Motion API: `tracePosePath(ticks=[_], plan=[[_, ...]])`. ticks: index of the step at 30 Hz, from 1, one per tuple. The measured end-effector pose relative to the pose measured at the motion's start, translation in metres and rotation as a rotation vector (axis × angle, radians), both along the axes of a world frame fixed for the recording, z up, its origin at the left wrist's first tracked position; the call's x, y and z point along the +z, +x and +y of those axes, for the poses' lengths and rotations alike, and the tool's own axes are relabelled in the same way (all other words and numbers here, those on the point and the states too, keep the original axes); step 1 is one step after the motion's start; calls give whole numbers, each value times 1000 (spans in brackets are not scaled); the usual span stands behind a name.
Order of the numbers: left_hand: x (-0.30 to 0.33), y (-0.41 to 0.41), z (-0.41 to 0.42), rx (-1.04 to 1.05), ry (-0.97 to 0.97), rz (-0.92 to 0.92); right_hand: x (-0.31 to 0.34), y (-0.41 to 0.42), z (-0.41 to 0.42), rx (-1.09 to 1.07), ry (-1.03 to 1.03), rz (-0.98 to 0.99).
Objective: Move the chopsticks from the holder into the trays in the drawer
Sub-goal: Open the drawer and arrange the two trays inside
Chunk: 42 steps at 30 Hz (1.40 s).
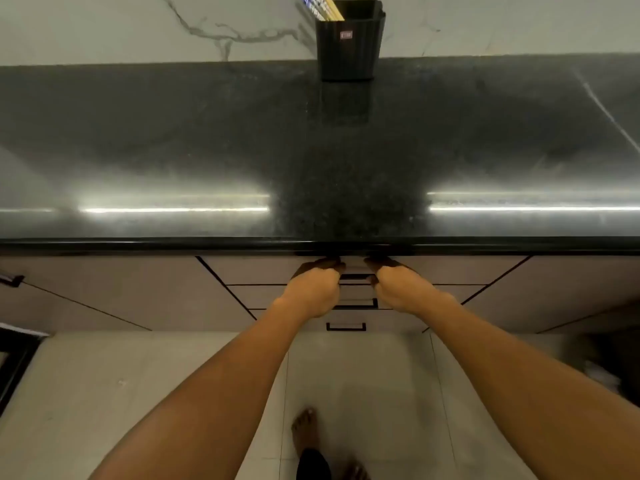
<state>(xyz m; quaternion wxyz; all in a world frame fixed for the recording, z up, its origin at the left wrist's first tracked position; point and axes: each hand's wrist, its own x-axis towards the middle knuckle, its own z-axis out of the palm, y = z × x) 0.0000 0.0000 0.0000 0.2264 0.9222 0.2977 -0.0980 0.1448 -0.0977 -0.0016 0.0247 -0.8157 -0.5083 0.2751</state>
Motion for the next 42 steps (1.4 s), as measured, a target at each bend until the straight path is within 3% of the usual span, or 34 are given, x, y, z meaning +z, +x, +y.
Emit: tracePosePath(ticks=[9,23,35,42], plan=[[-24,7,3,-74,-24,144,-24,5,-3,45,-188,-9],[-36,-14,-32,-12,-9,147,-30,-18,-43,140,-141,-108],[-31,-94,-117,-176,61,27,-38,-79,-136,318,-116,-170],[-31,-121,-154,-193,26,85,-30,-114,-178,305,-159,-157]])
